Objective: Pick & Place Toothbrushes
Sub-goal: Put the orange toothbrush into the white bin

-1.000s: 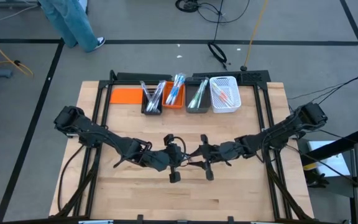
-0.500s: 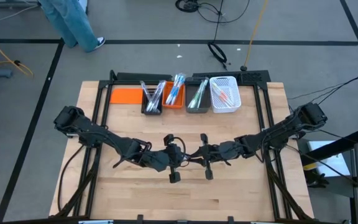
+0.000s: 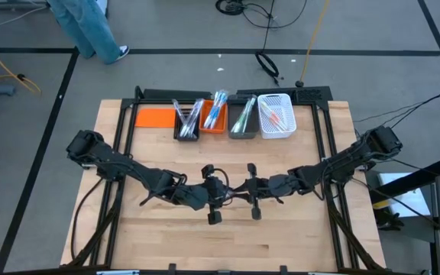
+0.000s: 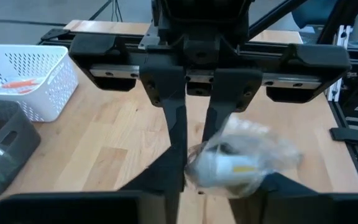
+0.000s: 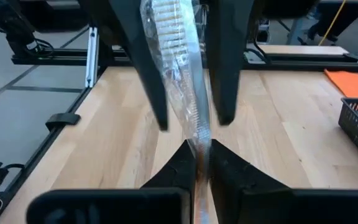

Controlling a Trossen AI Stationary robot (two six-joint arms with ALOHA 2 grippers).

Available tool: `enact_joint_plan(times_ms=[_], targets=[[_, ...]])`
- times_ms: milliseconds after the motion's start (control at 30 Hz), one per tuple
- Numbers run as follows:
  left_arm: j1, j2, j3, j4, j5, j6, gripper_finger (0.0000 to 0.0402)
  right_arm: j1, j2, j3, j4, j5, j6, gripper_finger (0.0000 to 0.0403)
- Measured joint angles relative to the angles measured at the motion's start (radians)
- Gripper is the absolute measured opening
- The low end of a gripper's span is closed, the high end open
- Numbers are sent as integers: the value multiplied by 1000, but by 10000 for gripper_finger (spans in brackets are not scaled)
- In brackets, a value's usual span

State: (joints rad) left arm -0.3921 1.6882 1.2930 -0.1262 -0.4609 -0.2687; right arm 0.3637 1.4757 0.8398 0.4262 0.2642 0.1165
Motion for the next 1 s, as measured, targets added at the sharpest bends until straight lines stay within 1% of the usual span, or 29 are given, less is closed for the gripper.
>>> enact_joint_plan(times_ms=[167, 233, 300, 400, 567, 733, 867, 1000], targets=[[0, 0, 0, 1, -5, 23, 172, 0, 0, 0, -8, 1, 7, 16], [0, 0, 0, -3, -5, 24, 195, -2, 0, 0, -18, 20, 16, 16], [0, -15, 0, -30, -5, 23, 213, -3, -2, 0, -28, 47, 18, 16], [0, -53, 0, -95, -7, -6, 233, -5, -23, 0, -67, 58, 27, 16], [-2, -124, 0, -275, -10, -92, 241, 1, -80, -1, -103, 85, 22, 16], [-10, -145, 1, -406, -12, -207, 241, -8, -169, 0, -231, 197, 23, 16], [-23, -146, 0, -462, -11, -244, 241, -17, -240, 0, -309, 280, 26, 16], [-36, -146, 0, -470, -19, -264, 241, -40, -306, 0, -367, 355, 3, 16]])
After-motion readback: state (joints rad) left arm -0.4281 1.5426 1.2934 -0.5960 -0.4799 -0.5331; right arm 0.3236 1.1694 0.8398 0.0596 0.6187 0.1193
